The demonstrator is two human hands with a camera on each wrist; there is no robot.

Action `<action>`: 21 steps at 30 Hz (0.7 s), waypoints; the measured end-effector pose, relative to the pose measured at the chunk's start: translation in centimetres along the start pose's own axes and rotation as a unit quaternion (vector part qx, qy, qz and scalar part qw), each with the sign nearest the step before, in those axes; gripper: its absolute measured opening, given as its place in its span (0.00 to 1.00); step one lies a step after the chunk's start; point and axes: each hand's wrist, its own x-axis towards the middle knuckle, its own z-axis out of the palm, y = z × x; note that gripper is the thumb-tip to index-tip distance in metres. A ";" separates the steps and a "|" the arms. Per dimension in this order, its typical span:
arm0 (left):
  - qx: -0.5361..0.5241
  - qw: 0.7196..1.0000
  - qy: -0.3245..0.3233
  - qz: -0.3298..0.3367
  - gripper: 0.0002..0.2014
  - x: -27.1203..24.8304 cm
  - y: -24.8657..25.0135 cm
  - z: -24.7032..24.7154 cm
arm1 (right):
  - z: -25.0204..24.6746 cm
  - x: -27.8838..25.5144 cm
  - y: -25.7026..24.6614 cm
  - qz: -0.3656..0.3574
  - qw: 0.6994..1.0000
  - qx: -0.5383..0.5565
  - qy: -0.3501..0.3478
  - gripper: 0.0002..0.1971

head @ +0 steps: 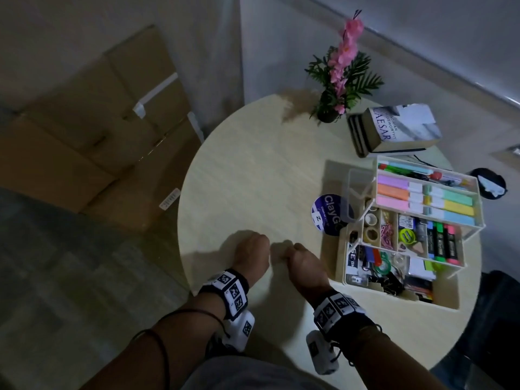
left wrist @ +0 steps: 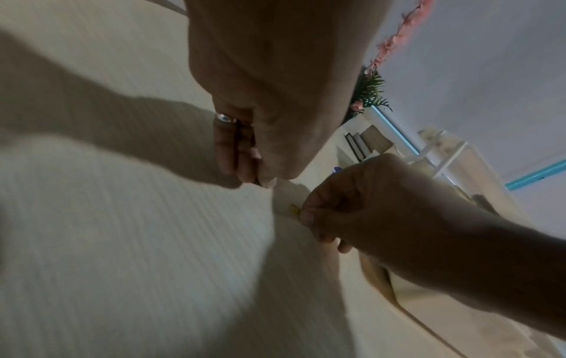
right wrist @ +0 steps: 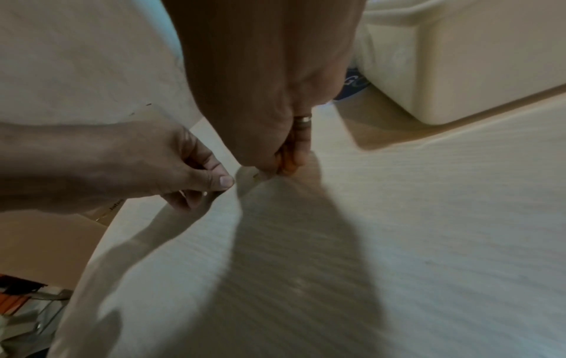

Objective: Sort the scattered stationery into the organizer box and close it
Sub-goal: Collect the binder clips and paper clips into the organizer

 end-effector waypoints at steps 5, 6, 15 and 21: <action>0.053 0.997 -0.038 0.027 0.09 0.1 0.7 -1.0 | 0.6 0.1 -0.2 0.027 0.999 0.026 -0.014 0.17; 0.063 0.996 -0.040 0.037 0.10 0.1 0.7 -1.1 | 0.8 0.2 -0.2 0.026 0.999 0.020 -0.013 0.17; 0.097 0.989 -0.009 0.109 0.11 -0.9 0.3 -0.6 | 2.1 -1.3 0.4 -0.041 0.992 0.064 0.098 0.07; -0.070 0.995 0.016 0.064 0.04 0.6 -0.3 -0.2 | -2.5 -4.8 2.6 -0.041 0.963 0.187 0.191 0.07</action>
